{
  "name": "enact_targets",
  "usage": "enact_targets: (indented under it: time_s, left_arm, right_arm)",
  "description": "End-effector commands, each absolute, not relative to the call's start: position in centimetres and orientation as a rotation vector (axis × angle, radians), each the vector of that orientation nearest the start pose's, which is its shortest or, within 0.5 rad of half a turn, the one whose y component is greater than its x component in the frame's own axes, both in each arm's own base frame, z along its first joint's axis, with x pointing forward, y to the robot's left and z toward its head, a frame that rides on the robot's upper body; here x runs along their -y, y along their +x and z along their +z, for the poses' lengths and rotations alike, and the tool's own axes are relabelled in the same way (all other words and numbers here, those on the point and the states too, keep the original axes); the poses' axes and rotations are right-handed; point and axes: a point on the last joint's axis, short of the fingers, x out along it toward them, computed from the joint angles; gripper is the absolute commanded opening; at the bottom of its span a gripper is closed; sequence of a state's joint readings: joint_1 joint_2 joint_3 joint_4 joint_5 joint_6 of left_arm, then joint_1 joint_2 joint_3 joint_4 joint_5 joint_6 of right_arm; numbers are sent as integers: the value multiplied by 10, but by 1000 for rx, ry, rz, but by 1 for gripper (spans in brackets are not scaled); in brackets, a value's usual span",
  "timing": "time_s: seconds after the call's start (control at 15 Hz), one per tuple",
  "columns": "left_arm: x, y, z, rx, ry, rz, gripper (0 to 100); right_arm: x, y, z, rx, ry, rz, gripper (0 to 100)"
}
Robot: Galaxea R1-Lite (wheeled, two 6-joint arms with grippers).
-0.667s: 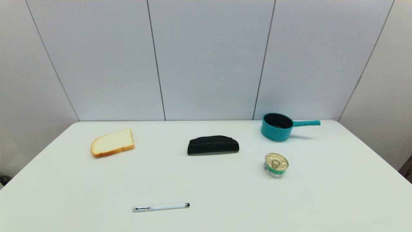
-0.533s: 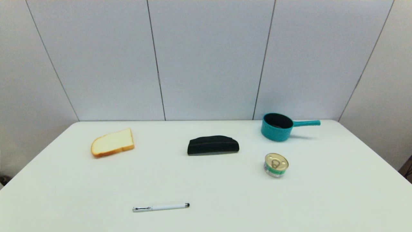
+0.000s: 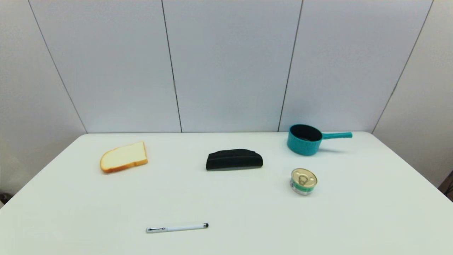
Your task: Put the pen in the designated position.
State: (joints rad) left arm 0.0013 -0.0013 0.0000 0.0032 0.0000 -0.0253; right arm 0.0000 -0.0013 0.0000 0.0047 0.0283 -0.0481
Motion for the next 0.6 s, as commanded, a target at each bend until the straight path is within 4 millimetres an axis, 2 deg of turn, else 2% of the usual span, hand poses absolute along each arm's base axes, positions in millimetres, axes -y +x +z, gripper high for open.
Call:
enact_targets:
  time_s: [0.07,0.53,0.6]
  left_arm:
    - [0,-23,75,-2,-26,2,100]
    - [0,-22,75,-10,-60,25,100]
    - [0,-22,83,-21,-57,22,100]
  right_arm:
    - [-1,-23,75,-4,-49,29,100]
    - [-1,-23,75,-4,-49,29,100]
    - [-1,-23,75,-4,-49,29,100]
